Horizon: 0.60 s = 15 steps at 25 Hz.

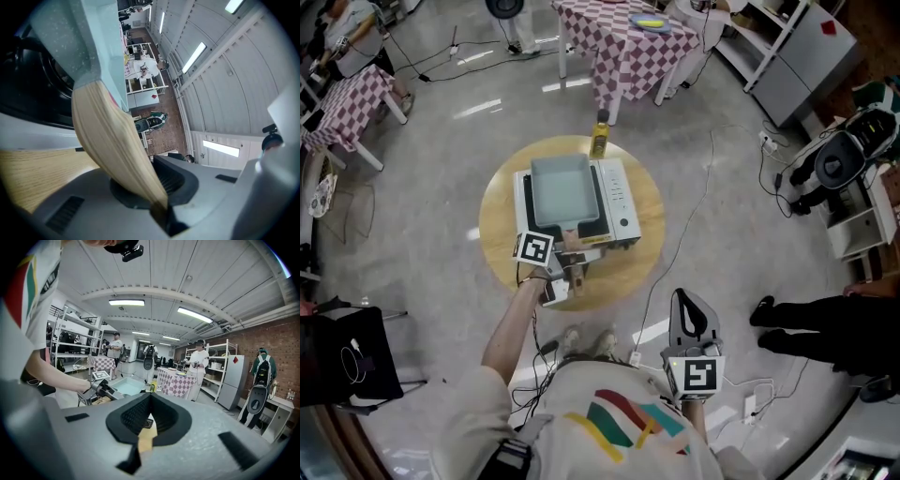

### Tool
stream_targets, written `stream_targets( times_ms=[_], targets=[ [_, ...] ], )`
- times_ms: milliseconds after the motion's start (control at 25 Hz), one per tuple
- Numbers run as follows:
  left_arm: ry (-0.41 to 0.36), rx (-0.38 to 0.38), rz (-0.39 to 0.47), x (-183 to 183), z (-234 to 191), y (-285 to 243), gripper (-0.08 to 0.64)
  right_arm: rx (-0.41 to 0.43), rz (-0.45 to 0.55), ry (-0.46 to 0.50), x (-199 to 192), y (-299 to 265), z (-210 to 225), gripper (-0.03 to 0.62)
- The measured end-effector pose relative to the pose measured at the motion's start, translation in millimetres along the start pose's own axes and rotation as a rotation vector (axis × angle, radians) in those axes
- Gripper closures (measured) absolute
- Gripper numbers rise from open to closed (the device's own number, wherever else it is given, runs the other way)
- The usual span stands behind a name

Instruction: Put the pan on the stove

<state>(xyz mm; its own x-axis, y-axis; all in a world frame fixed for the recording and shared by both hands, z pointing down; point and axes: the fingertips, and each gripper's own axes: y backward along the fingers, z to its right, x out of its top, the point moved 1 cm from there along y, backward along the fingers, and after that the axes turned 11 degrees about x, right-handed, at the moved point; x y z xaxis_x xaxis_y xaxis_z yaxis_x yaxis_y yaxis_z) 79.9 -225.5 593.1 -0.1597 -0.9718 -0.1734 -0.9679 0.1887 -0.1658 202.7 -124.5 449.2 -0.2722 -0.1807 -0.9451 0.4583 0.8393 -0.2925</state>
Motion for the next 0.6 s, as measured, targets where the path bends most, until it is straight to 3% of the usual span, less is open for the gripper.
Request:
stream_targets(
  times_ms=[600],
  targets=[
    [0.033, -0.048, 0.022, 0.5, -4.2, 2.3, 0.552, 0.004, -0.009, 0.004, 4.9, -1.8, -3.9, 0.594]
  ],
)
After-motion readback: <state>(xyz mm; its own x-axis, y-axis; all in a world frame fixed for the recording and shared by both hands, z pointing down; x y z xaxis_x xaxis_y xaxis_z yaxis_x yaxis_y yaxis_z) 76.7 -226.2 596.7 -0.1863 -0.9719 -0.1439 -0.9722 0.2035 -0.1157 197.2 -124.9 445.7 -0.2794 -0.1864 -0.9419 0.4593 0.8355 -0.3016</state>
